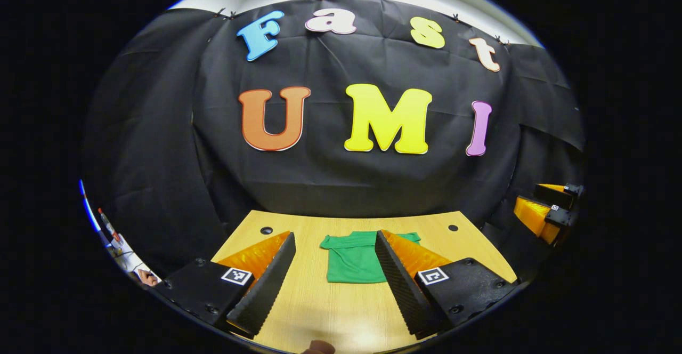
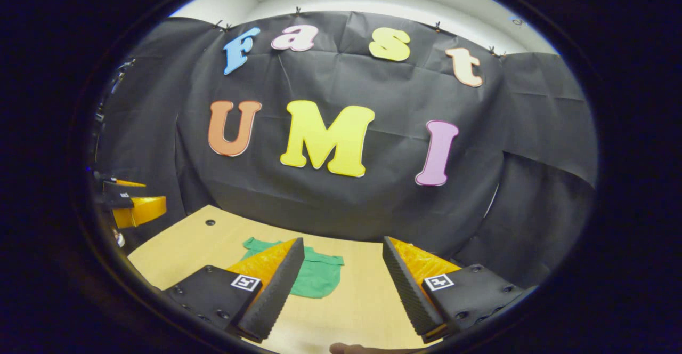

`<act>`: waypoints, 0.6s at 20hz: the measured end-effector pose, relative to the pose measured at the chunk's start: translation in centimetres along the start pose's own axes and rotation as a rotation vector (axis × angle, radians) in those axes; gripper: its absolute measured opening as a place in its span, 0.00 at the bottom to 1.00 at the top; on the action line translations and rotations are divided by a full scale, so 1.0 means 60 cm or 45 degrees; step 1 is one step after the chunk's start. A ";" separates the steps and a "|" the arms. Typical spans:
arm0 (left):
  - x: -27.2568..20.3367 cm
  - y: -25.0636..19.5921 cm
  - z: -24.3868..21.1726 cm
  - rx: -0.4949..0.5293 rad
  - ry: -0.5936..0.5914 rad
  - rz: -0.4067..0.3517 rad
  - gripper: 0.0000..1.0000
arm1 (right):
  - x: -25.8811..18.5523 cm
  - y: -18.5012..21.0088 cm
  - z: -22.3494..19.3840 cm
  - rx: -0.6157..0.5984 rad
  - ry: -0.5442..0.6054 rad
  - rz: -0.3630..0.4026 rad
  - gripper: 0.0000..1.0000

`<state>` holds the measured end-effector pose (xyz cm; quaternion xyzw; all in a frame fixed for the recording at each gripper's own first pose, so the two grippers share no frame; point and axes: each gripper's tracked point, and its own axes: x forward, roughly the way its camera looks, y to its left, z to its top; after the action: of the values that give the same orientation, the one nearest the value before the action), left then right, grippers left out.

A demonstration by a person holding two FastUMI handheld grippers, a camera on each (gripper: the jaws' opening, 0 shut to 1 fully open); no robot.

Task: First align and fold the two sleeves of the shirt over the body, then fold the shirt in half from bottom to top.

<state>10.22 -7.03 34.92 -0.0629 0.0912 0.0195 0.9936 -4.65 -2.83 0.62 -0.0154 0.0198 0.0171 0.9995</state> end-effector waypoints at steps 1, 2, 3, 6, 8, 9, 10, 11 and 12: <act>-0.016 0.003 -0.007 -0.002 -0.011 0.008 0.97 | -0.013 0.007 -0.007 -0.015 -0.014 0.000 0.94; -0.027 0.006 -0.013 0.000 -0.015 0.021 0.97 | -0.027 0.019 -0.012 -0.038 -0.026 0.021 0.94; -0.037 0.008 -0.016 0.011 -0.029 0.023 0.97 | -0.035 0.032 -0.018 -0.062 -0.042 0.052 0.94; -0.053 0.003 -0.026 -0.005 -0.043 0.018 0.97 | -0.060 0.078 -0.037 -0.050 -0.034 0.145 0.95; -0.052 -0.019 -0.026 -0.022 -0.053 -0.025 0.97 | -0.059 0.091 -0.036 -0.060 -0.014 0.193 0.95; -0.049 -0.022 -0.024 -0.014 -0.067 -0.031 0.97 | -0.043 0.093 -0.032 -0.074 -0.015 0.200 0.96; -0.046 -0.024 -0.022 -0.009 -0.067 -0.038 0.97 | -0.037 0.096 -0.028 -0.078 -0.015 0.202 0.99; -0.042 -0.025 -0.021 -0.006 -0.076 -0.043 0.97 | -0.032 0.100 -0.027 -0.077 -0.011 0.203 0.99; -0.039 -0.027 -0.018 -0.004 -0.080 -0.051 1.00 | -0.026 0.101 -0.026 -0.073 -0.002 0.203 0.99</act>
<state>7.80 -8.87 34.51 -0.0657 0.0588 0.0018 0.9961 -6.46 3.12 -1.08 -0.0425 0.0197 0.0971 0.9942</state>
